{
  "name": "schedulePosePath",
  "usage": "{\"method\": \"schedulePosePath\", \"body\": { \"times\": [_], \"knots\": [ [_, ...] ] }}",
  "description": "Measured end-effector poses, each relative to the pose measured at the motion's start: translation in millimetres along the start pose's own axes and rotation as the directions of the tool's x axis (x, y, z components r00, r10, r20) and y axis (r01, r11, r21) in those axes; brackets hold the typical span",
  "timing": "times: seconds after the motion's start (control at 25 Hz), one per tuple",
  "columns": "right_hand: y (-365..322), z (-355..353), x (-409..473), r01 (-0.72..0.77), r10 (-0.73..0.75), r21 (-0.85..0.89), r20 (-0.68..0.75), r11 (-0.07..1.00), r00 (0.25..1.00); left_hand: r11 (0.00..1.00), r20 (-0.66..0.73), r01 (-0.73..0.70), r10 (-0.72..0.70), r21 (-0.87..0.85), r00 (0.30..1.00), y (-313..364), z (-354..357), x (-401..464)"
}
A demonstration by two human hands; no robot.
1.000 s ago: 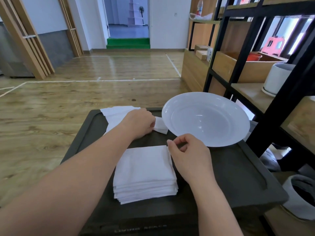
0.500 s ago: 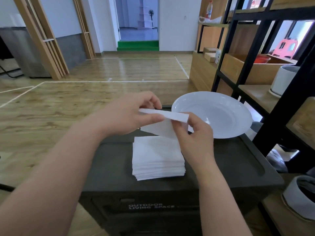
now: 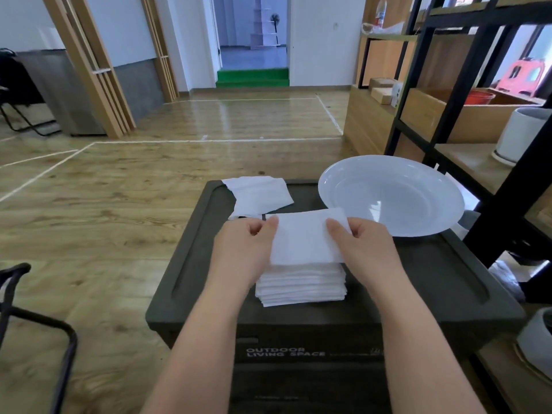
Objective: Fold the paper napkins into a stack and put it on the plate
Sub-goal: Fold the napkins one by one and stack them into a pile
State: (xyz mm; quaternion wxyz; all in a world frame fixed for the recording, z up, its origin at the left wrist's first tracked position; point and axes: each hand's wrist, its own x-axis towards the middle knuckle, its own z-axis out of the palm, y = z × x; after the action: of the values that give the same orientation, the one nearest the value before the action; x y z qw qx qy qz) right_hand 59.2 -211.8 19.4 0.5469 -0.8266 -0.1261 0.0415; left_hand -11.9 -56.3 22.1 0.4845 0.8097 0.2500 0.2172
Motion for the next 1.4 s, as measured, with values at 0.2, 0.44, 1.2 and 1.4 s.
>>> {"method": "schedulePosePath", "body": {
  "times": [0.2,0.44,1.2,1.4],
  "knots": [
    [7,2,3,-0.058,0.059,-0.116,0.006,0.992,0.998,0.965,-0.082,0.043,-0.022,0.257,0.996,-12,2,1],
    [8,3,4,-0.098,0.101,-0.194,0.005,0.976,0.995,0.948,-0.133,0.081,-0.042,0.307,0.990,-16,-2,0],
    [17,8,4,-0.168,0.169,-0.373,-0.031,0.912,0.985,0.932,-0.049,0.178,-0.171,0.316,0.984,-36,4,12],
    [17,7,4,-0.169,0.182,-0.357,0.004,0.919,0.983,0.922,-0.029,0.171,-0.171,0.348,0.985,-28,-4,21]
  ]
}}
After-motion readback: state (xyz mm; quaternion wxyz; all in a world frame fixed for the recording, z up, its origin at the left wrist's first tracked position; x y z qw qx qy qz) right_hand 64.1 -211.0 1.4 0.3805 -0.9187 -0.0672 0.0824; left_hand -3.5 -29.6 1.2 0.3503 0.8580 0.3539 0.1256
